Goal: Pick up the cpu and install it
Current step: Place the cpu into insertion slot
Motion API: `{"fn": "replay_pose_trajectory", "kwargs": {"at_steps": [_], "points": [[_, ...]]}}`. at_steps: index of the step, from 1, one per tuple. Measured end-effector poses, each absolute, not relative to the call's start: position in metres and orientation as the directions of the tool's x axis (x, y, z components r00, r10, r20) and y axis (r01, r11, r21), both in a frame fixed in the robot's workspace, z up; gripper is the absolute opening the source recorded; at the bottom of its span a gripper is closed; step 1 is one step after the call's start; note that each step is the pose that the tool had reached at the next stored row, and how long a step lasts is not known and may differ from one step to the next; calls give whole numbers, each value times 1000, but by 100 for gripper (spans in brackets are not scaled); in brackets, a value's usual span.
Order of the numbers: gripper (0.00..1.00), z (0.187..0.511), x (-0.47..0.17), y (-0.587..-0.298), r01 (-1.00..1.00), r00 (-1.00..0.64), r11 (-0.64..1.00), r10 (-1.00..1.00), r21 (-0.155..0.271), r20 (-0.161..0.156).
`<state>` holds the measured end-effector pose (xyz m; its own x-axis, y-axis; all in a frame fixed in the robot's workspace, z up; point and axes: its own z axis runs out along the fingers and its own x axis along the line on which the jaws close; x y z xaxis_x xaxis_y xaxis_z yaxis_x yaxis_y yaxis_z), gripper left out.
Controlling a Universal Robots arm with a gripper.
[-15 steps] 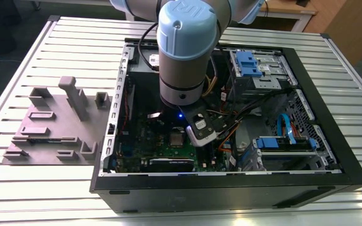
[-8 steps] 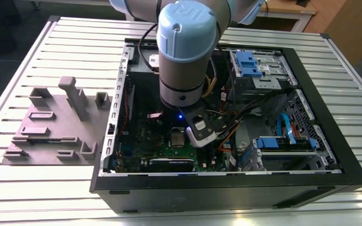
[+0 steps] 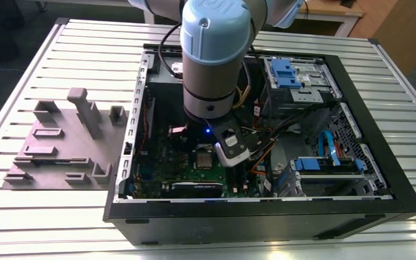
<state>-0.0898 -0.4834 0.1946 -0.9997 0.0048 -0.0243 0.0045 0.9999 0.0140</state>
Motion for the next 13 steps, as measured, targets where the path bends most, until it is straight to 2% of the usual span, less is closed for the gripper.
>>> {"fn": "replay_pose_trajectory", "kwargs": {"at_steps": [10,12,13], "points": [[59,195,-90,-483,4,-1000,1000,5,14,-24],[58,194,-90,-483,4,-1000,1000,5,14,-24],[51,194,-90,-483,4,-1000,1000,5,14,-24]]}}
